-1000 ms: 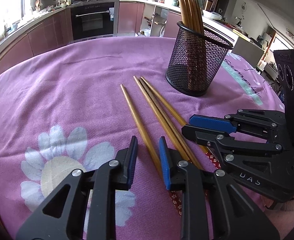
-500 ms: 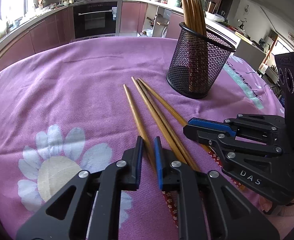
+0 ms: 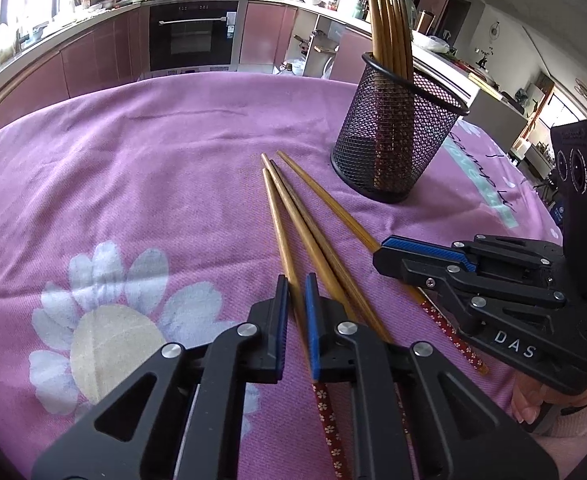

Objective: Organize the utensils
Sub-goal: 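Close the left tool on a bamboo chopstick while the right tool grasps another, then lift the left tool's chopstick upright into the mesh cup while the right tool inserts its own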

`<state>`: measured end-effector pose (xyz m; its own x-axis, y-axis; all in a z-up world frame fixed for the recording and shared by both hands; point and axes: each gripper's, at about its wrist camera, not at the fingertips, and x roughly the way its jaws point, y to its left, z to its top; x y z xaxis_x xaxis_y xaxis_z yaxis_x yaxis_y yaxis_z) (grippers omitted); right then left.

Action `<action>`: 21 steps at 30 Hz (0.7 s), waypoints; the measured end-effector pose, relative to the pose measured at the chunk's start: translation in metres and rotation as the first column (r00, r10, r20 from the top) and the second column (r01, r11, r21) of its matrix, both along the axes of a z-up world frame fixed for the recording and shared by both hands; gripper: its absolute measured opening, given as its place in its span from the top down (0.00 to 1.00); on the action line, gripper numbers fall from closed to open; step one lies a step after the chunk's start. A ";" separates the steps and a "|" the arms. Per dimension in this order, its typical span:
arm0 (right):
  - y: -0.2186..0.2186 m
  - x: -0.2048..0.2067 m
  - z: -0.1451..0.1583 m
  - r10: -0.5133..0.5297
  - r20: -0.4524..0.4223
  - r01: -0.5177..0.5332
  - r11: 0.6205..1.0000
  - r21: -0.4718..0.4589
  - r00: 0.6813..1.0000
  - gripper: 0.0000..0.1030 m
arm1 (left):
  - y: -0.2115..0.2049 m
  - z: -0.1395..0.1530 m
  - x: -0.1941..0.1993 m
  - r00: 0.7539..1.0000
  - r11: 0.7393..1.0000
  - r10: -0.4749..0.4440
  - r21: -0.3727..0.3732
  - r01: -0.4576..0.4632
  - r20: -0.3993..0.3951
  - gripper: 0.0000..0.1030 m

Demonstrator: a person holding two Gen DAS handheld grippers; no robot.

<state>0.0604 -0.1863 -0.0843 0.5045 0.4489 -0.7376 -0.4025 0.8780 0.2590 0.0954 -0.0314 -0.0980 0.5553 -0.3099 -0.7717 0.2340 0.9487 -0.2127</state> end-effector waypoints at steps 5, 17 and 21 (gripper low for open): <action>-0.006 -0.002 0.004 0.003 0.000 -0.003 0.999 0.035 1.000 0.95 | 0.003 0.008 -0.004 1.000 1.000 0.003 -0.017 -0.002 0.020 0.92; -0.007 -0.001 0.000 0.004 -0.019 -0.004 1.000 0.026 1.000 0.95 | 0.005 0.005 -0.003 1.000 1.000 0.002 0.010 -0.002 0.006 0.90; 0.001 0.000 -0.004 0.009 -0.022 -0.009 1.000 -0.011 1.000 0.95 | 0.000 0.001 -0.001 1.000 0.999 0.002 0.049 -0.002 0.005 0.79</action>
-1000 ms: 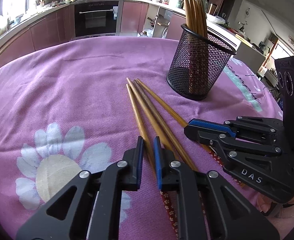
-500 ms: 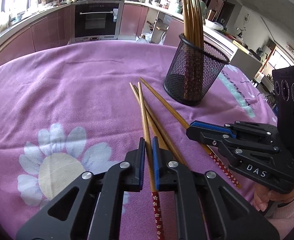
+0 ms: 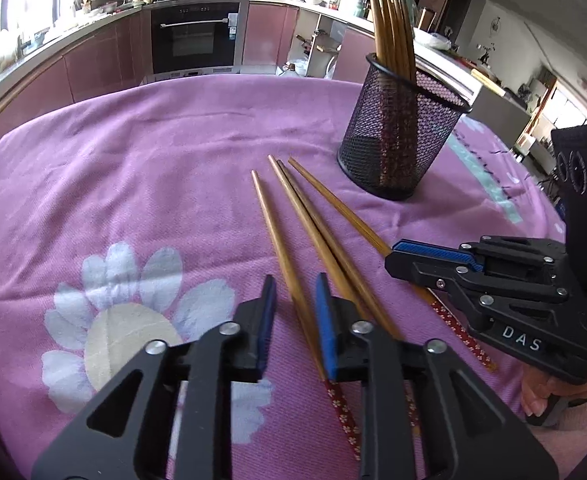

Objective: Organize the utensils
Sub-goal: 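Lift the left tool's chopstick upright into the mesh cup while the right tool inserts its own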

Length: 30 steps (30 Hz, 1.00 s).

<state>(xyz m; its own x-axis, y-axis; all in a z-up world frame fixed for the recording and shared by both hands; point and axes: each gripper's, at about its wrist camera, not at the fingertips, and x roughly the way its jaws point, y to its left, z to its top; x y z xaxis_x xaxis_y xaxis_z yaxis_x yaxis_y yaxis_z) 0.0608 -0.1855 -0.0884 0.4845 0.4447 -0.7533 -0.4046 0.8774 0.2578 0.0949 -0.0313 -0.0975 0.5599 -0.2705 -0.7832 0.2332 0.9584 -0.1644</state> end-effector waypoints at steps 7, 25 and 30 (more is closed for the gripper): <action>0.011 0.004 -0.002 0.001 0.019 0.000 0.998 -0.063 1.000 0.94 | -0.010 -0.003 0.009 1.000 0.998 -0.010 0.058 0.009 0.017 0.78; 0.002 0.004 0.006 -0.004 0.045 0.005 1.000 -0.023 0.999 0.95 | -0.004 0.004 0.006 1.000 1.000 0.008 -0.011 -0.008 0.025 0.93; -0.007 -0.005 0.018 0.009 0.063 -0.011 0.999 0.042 0.998 0.95 | 0.003 0.019 -0.001 0.999 0.997 -0.013 -0.080 0.016 0.038 0.93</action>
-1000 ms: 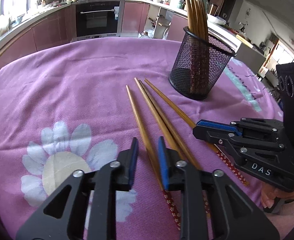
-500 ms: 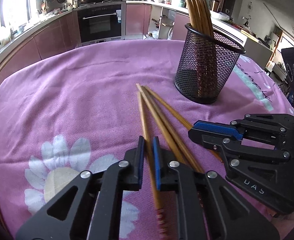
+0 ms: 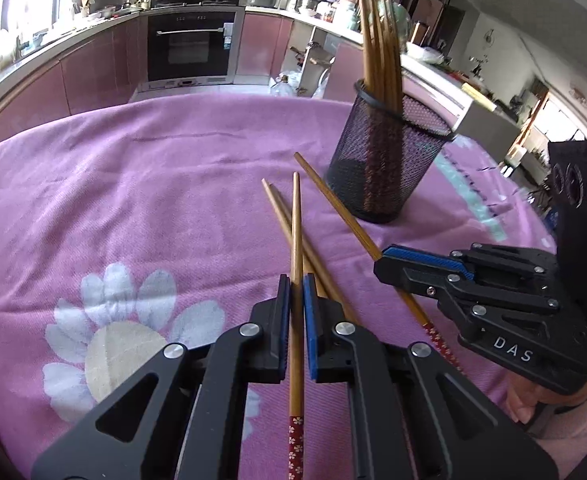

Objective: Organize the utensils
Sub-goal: 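Lift the left tool's chopstick upright into the mesh cup while the right tool inserts its own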

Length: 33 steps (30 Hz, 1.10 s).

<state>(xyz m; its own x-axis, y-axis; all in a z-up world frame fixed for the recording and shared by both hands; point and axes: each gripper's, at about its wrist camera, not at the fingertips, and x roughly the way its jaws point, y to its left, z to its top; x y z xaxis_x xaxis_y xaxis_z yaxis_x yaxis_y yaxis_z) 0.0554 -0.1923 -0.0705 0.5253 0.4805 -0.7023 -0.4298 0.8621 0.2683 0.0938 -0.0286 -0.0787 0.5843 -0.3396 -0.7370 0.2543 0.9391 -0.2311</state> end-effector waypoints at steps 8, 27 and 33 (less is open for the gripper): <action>-0.019 -0.010 0.024 -0.016 0.050 0.012 0.997 0.074 0.999 0.95 | 0.007 0.027 -0.011 0.998 0.993 -0.052 -0.105 0.056 0.039 0.93; -0.042 -0.016 0.064 -0.069 0.165 0.043 0.986 0.158 0.984 0.95 | 0.017 0.087 -0.028 0.980 0.963 -0.111 -0.225 0.147 0.167 0.93; -0.050 -0.012 0.079 -0.085 0.201 0.050 0.984 0.171 0.976 0.95 | 0.013 0.107 -0.025 0.970 0.961 -0.108 -0.227 0.158 0.216 0.93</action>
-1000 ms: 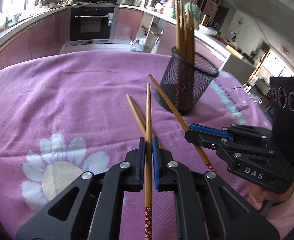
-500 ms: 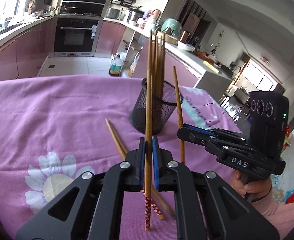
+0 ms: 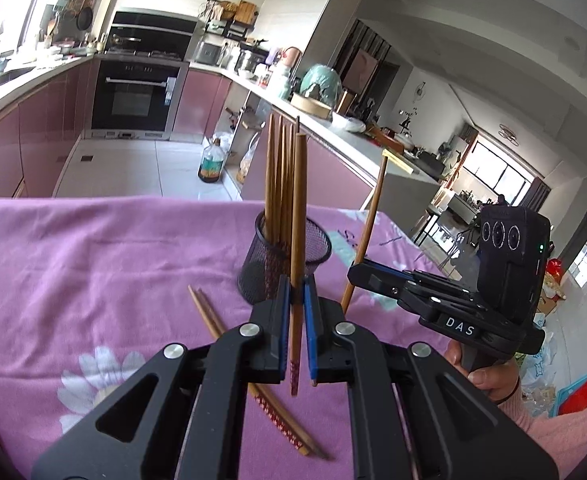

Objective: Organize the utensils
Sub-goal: 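Lift the left tool's chopstick upright into the mesh cup while the right tool inserts its own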

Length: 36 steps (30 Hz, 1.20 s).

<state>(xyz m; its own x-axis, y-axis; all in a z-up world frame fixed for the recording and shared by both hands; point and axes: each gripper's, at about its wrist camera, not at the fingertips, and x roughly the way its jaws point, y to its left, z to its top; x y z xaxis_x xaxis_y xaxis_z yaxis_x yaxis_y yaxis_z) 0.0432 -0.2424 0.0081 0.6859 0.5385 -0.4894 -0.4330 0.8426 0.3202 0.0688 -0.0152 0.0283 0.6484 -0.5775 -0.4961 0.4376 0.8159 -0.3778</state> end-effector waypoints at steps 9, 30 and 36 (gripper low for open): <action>-0.013 0.005 0.022 -0.031 0.065 0.030 1.000 0.008 0.997 0.95 | -0.009 0.027 0.013 0.998 1.000 0.006 0.001 -0.006 0.062 0.93; -0.018 0.027 0.061 -0.057 0.182 0.059 0.998 -0.009 0.982 0.95 | -0.030 0.080 0.038 0.984 1.000 0.019 0.015 -0.022 0.176 0.93; -0.018 0.035 0.064 -0.069 0.198 0.072 0.997 -0.007 0.978 0.95 | -0.034 0.080 0.046 0.981 0.999 0.027 0.028 -0.033 0.191 0.93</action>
